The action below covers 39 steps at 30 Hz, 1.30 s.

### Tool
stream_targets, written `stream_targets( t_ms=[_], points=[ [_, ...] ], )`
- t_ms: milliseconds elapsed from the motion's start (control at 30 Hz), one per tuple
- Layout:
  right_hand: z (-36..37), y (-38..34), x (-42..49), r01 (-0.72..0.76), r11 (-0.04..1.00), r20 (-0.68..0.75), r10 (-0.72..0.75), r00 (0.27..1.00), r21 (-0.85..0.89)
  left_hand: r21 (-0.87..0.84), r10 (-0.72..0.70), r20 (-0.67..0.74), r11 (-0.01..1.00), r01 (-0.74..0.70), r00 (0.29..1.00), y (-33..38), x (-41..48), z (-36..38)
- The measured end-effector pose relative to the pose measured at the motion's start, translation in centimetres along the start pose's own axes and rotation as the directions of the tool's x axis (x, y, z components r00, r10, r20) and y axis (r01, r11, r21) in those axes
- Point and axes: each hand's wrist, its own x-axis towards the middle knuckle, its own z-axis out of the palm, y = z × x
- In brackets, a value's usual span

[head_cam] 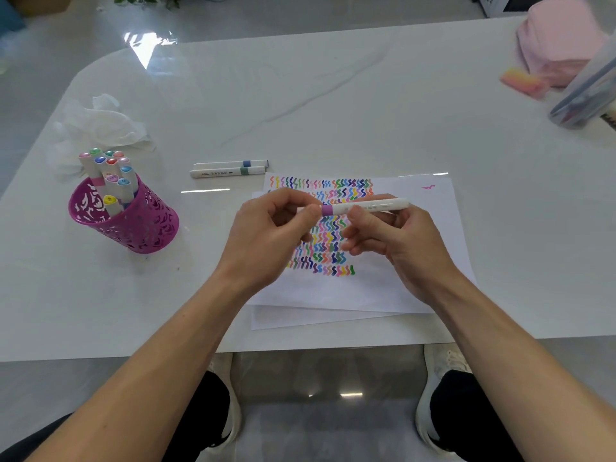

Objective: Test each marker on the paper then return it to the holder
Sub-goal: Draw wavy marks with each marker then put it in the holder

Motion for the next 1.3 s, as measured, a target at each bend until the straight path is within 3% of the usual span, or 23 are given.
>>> stream_targets(
  t_ms=[167,333,600,833,1033,1300],
  points=[
    [-0.9,0.2,0.6,-0.005,0.972,-0.180,-0.038,0.983,-0.236,-0.093,0.038,-0.164,0.994,-0.054,0.986,0.7,0.3,-2.1],
    [-1.9,0.8,0.7,-0.062,0.864,-0.282,-0.095,0.955,-0.500,-0.144,0.063,-0.264,0.984,-0.104,0.962,1.4,0.2,-4.2],
    [-1.0,1.3,0.0,-0.014,0.643,-0.121,-0.123,0.985,-0.765,-0.002,0.189,-0.422,0.978,-0.209,0.887,2.0,-1.4,-6.2],
    [-0.7,1.5,0.1,0.014,0.581,-0.100,-0.164,0.981,-0.813,0.375,0.480,-0.553,0.873,-0.312,0.681,2.2,-2.7,-8.6],
    [-0.7,2.0,0.3,0.021,0.509,-0.079,-0.176,0.981,-0.860,0.450,0.508,-0.701,0.859,-0.243,0.501,1.8,-3.4,-11.4],
    [-0.2,2.2,0.4,0.048,0.467,-0.053,-0.202,0.978,-0.883,0.516,0.541,-0.715,0.836,-0.189,0.443,1.1,-4.1,-15.3]
  ],
)
